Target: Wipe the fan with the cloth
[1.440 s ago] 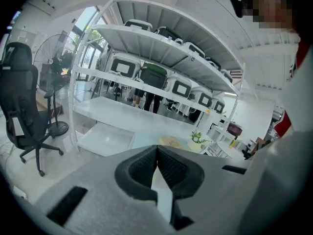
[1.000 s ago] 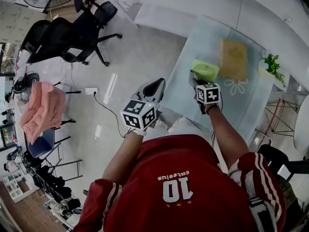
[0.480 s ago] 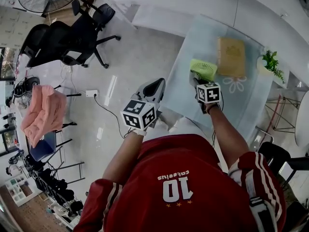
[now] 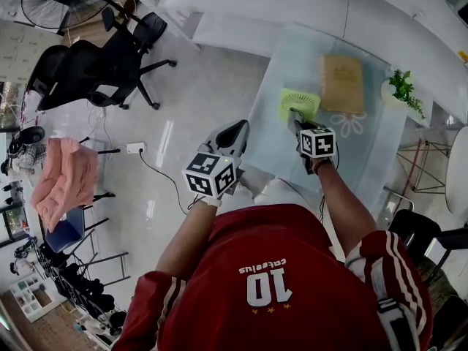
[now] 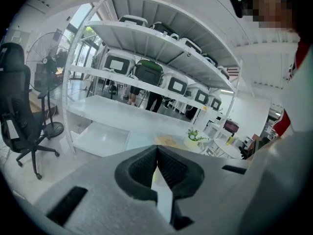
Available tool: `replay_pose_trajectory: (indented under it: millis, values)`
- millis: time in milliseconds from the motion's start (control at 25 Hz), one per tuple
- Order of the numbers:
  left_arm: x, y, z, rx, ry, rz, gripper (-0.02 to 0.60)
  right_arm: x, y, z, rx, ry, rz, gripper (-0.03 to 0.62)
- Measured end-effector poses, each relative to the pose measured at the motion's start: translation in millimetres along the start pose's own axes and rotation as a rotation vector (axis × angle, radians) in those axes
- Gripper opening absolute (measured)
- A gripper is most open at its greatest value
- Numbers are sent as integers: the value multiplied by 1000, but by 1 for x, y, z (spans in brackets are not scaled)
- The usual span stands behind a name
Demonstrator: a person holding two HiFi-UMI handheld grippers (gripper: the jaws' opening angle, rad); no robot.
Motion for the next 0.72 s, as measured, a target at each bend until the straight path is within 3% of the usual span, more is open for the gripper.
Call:
replay_pose_trajectory:
  millis: [720]
  values:
    - [-20, 2, -23, -25, -73, 17, 0, 36, -15, -33, -67, -77, -37, 20]
Point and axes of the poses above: the fingertips, and each gripper's own axes: x backward along the fingers, z to its left, y out of its top, the point moved 10 cm from there along x, backward along the fingers, and after that the axes turned 2 degrees about -z, right-handed, at the moved point
